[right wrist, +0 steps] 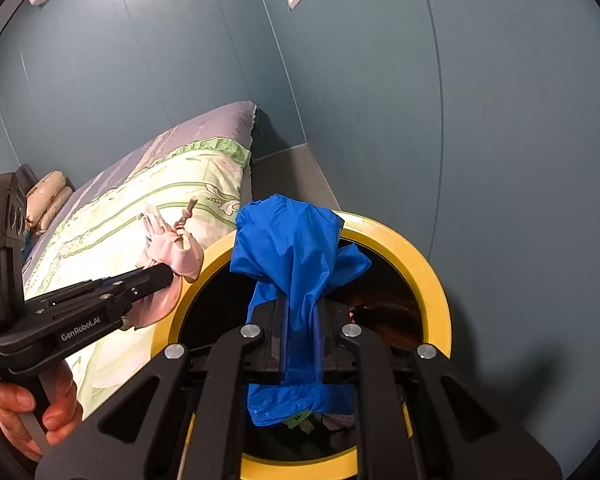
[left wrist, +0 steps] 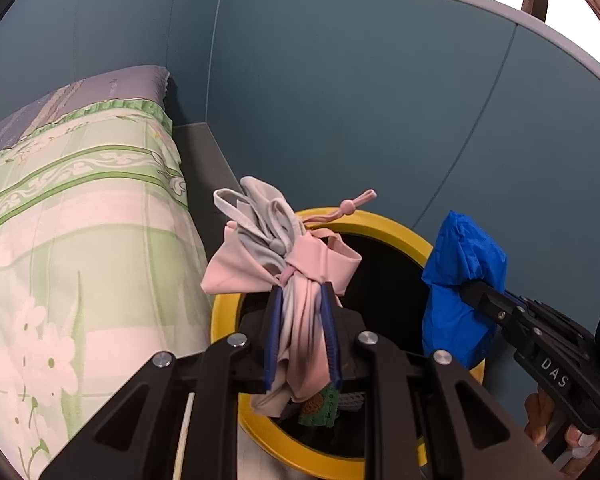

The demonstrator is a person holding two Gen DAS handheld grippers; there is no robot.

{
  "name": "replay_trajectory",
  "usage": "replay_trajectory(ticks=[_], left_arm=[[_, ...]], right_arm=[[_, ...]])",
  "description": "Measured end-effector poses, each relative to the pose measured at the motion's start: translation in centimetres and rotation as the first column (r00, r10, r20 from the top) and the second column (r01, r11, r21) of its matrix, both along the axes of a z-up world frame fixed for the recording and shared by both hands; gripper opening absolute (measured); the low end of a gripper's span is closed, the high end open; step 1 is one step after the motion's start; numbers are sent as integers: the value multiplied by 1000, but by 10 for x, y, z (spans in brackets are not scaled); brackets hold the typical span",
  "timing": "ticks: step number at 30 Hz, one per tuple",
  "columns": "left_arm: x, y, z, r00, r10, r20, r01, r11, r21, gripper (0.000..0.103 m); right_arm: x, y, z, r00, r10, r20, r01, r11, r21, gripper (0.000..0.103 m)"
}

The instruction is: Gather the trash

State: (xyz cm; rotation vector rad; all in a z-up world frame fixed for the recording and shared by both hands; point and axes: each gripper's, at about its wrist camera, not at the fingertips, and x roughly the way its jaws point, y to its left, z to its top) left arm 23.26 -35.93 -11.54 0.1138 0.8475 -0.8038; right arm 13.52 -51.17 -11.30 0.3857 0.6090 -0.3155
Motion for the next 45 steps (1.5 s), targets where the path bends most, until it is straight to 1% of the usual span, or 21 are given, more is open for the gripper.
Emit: replay_trajectory(ticks=[5,6,8,9,10,12,17,19,23,25,26,27,28,29,33,34,37,41,42,44,45], left_arm=[[2,-2,-3,1000,-2,-12,2,1000,-5,19],[3,-1,-3,1000,0,-22,0,1000,-13,24],[4,2,-1,1000,10,-25,-11,1000,-27,40],[5,4,0,1000,18,-22,-18,999,-34,53],[5,6,2,1000,28,-14,-29,999,-43,59],[7,11,6,999,39,-7,-40,998,-54,60],[11,27,13,997,75,-26,-77,993,-84,62],[14,37,17,995,101,-14,-102,991,-92,66],[17,57,26,991,135,-2,-135,985,-110,67],[16,70,31,988,157,13,-154,981,-121,70],[14,77,34,986,166,21,-162,979,-125,71],[13,83,36,984,176,31,-171,977,-128,75],[12,91,39,980,192,46,-185,974,-133,77],[11,102,42,975,215,64,-205,969,-140,82],[8,143,53,950,294,106,-273,946,-175,91],[8,154,55,942,315,118,-290,939,-186,94],[5,184,62,918,364,157,-330,921,-205,95],[-7,226,69,873,442,205,-404,892,-202,95],[-10,238,70,861,464,208,-426,881,-205,95],[-17,263,68,851,487,195,-447,868,-218,95],[-20,275,68,838,514,185,-472,851,-228,95]], right_arm=[[6,-2,1,1000,-10,-4,10,1000,-5,9],[6,-2,1,1000,-12,-8,12,1000,-7,9],[7,-3,1,1000,-24,-14,24,1000,-10,10],[8,-3,1,999,-31,-17,31,999,-11,13],[9,-3,1,999,-39,-19,38,999,-13,16],[6,0,0,998,-56,-18,56,998,-12,32],[6,3,3,997,-72,-14,72,997,-16,33],[6,4,4,997,-73,-13,73,997,-18,36],[5,10,11,997,-74,-5,73,997,-31,36],[3,14,14,997,-74,1,74,997,-37,39],[1,17,17,997,-76,5,76,996,-42,44],[-2,19,19,997,-76,12,76,996,-45,58],[-2,23,23,997,-77,21,78,996,-51,67],[-3,26,25,996,-79,28,80,995,-56,82],[1,39,34,995,-90,51,94,993,-76,95],[2,41,35,995,-89,54,93,993,-76,95],[8,55,40,995,-90,50,95,990,-101,95],[15,84,44,997,-55,52,62,988,-145,95],[15,91,45,997,-53,58,62,987,-148,95],[15,106,49,996,-57,72,67,986,-153,95],[15,112,50,995,-54,79,65,986,-150,95]])
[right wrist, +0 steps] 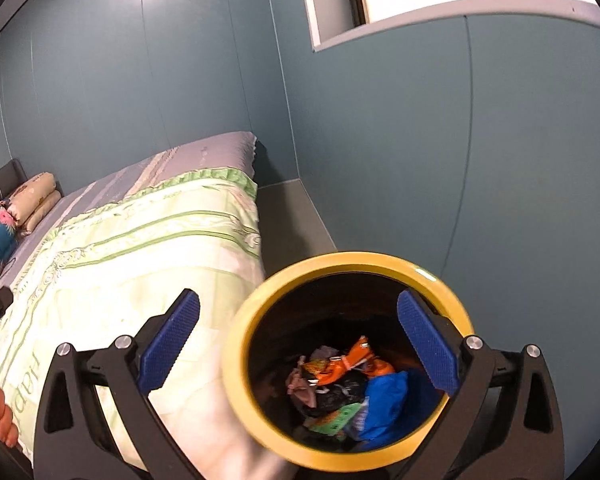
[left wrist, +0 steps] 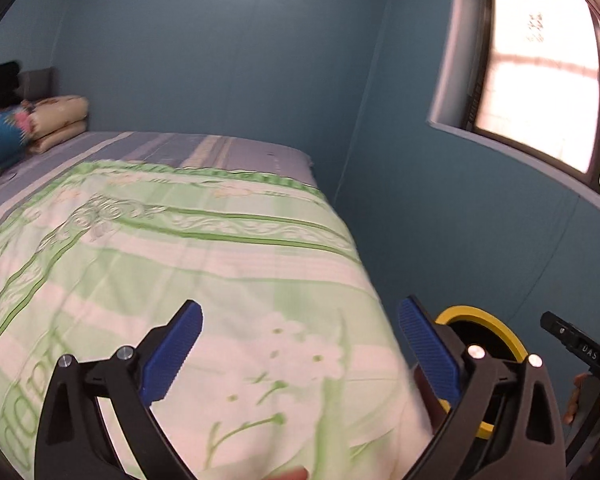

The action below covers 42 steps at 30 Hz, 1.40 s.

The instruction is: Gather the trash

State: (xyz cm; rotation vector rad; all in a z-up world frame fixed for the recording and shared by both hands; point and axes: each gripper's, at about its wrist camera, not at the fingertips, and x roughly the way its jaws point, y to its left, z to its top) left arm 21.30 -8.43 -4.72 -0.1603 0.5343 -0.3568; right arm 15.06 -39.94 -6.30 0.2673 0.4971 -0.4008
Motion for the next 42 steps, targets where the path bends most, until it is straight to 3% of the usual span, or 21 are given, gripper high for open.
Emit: replay_trajectory(ticks=[4,10,14,21,31,42], left_arm=[[-14,40,4,997,81,6,-81,996,-29,95],[-53,71,16,983,164,79,-167,986,27,95],[-81,80,29,976,182,118,-187,981,40,95],[-121,90,45,966,198,163,-207,977,42,95],[-145,96,41,964,214,155,-221,975,30,95],[-153,94,41,967,188,173,-196,980,26,95]], right_arm=[[0,33,8,999,45,18,-45,999,3,95],[-14,102,27,988,145,56,-138,984,-115,95],[-25,130,37,977,192,95,-179,975,-130,95],[-50,164,49,969,178,172,-143,970,-198,95],[-66,178,52,960,169,222,-120,969,-217,95],[-62,179,48,962,178,209,-134,968,-211,95]])
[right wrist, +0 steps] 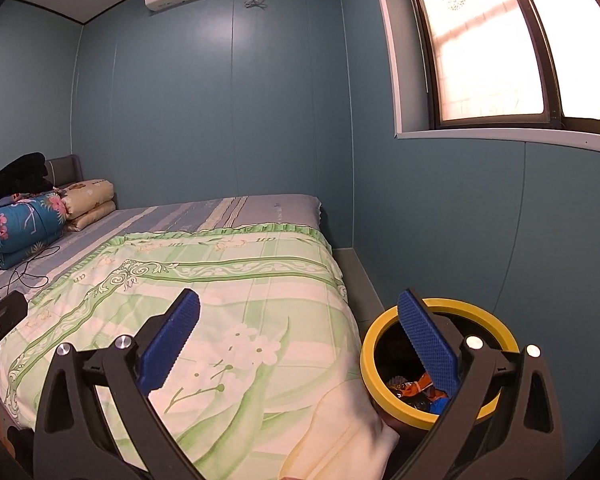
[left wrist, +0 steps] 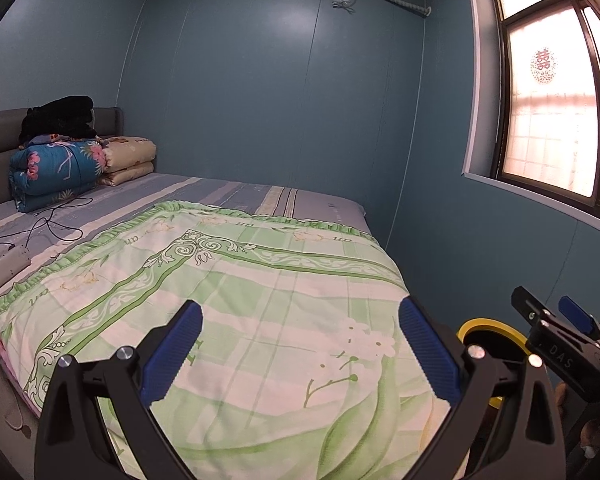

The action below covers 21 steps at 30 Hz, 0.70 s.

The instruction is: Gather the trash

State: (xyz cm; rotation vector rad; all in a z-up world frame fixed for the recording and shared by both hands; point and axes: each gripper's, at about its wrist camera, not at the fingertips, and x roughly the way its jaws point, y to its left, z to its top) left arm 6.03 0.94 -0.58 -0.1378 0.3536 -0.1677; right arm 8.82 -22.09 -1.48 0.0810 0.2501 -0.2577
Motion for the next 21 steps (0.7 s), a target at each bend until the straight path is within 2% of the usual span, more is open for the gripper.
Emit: replay_trajectory(ticks=[21], left_arm=[[-1,-2,-2,1000,-27,0,27,1000,-6,95]], right_arm=[[7,-2,-4,1000,4,-17,-3,1000,12,95]])
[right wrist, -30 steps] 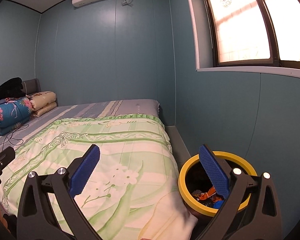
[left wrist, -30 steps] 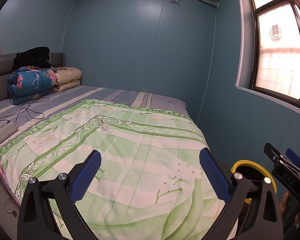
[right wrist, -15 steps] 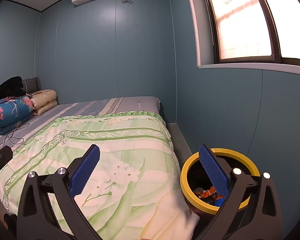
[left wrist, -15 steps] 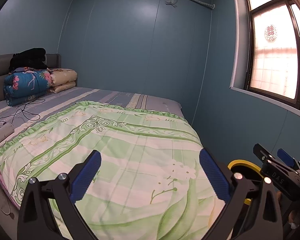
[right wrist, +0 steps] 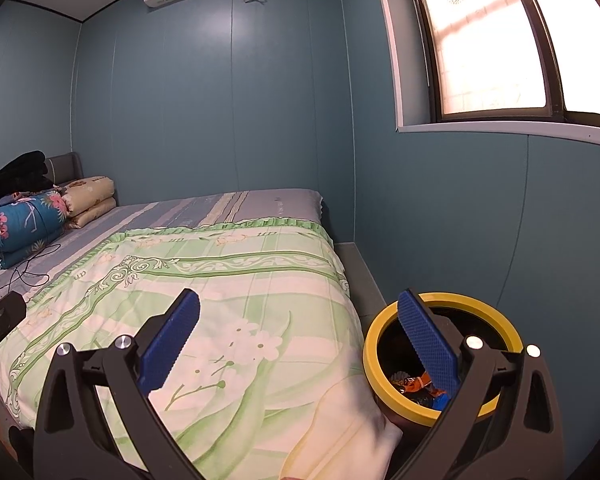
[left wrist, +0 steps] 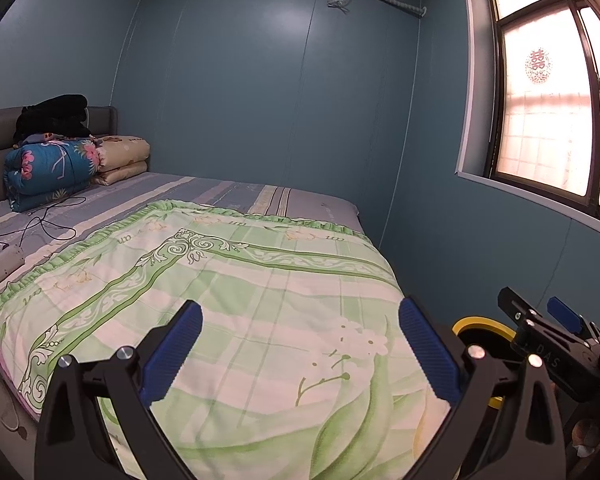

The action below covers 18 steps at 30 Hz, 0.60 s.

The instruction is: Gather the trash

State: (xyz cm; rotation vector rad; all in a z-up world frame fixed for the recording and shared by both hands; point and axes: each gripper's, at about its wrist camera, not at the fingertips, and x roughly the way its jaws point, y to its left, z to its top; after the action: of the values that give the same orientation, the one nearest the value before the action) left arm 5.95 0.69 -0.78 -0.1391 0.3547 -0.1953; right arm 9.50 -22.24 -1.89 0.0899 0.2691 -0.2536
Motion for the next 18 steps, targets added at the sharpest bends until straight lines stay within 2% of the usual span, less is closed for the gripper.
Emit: replay_trajectory(ticks=[18], left_arm=[[2,-4,-2,1000,-13,-3,13,1000,3,95]], right_arm=[[4,-3,-5,1000,-2,-15,3,1000,14,95]])
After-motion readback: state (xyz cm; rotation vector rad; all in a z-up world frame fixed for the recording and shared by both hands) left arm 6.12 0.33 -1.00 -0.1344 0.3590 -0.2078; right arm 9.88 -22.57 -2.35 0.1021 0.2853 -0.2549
